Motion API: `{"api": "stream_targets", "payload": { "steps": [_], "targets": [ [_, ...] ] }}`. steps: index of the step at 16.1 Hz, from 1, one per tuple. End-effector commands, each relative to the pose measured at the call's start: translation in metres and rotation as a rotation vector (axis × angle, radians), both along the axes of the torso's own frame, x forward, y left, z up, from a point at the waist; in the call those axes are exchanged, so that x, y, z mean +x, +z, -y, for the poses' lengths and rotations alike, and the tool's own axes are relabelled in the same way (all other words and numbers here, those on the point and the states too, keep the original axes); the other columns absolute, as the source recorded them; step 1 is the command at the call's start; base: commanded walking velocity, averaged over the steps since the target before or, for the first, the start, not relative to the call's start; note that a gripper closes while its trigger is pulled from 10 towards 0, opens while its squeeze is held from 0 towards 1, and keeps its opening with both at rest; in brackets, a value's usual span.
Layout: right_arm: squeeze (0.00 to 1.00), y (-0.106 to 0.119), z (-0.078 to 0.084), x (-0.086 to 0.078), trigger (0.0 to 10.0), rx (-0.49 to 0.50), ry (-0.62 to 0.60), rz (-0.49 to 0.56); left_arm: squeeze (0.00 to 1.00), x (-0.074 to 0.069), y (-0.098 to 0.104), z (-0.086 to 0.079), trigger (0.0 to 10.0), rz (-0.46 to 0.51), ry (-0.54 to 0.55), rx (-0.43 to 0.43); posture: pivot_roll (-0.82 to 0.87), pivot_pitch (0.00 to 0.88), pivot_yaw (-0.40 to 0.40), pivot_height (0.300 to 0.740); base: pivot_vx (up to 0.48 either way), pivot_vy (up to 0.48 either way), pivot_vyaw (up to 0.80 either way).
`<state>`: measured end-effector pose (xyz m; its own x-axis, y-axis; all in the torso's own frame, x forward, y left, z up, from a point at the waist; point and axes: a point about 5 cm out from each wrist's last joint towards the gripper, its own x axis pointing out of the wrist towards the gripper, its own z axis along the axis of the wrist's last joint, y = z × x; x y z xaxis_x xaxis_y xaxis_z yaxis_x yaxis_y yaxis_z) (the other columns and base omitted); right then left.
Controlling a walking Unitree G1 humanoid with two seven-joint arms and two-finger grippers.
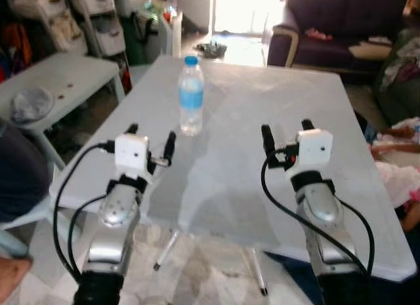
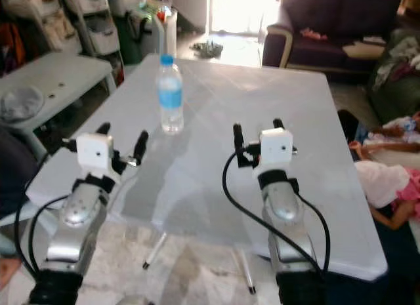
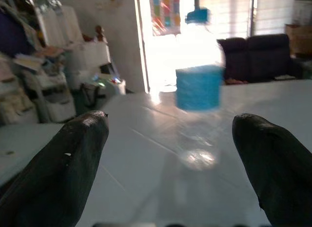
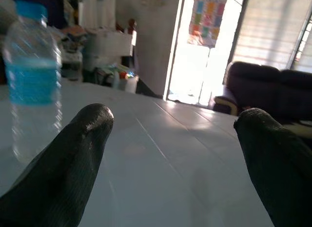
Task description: Restocking fridge
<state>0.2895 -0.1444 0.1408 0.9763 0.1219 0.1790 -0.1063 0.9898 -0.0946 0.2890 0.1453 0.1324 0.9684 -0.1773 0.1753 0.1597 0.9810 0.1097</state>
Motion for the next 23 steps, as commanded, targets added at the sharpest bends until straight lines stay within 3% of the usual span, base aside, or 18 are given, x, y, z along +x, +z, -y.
{"api": "stream_targets", "payload": {
  "steps": [1,8,12,15,20,23],
  "targets": [
    [0.00,0.008,-0.010,0.002,10.0,0.011,0.030,0.032,0.00,0.001,0.003,-0.010,10.0,0.008,0.027,0.018,0.08,0.000,-0.051,0.740,0.266,0.398,0.00],
    [0.00,0.008,-0.014,0.001,10.0,0.013,0.072,0.033,0.00,-0.001,0.005,-0.010,10.0,0.026,0.049,0.000,0.09,0.000,-0.058,0.740,0.000,0.448,0.00],
    [0.00,0.016,-0.013,0.005,10.0,-0.018,0.053,0.078,0.00,0.000,0.008,-0.008,10.0,0.032,0.041,0.011,0.09,0.000,-0.059,0.740,0.000,0.000,0.00],
    [0.00,0.049,-0.011,0.027,10.0,0.030,0.042,0.160,0.00,-0.003,0.009,-0.009,10.0,0.032,0.038,0.027,0.10,0.004,-0.053,0.740,0.000,0.000,0.00],
    [0.00,0.060,0.003,0.059,10.0,0.032,0.001,0.125,0.00,-0.014,0.006,-0.013,10.0,-0.003,0.048,0.048,0.13,0.050,-0.037,0.740,0.000,0.000,0.00],
    [0.00,0.067,0.003,0.073,10.0,0.002,0.003,0.123,0.00,-0.018,0.003,-0.017,10.0,-0.028,0.065,0.069,0.14,0.059,-0.030,0.740,0.000,0.000,0.00]
  ]
}}
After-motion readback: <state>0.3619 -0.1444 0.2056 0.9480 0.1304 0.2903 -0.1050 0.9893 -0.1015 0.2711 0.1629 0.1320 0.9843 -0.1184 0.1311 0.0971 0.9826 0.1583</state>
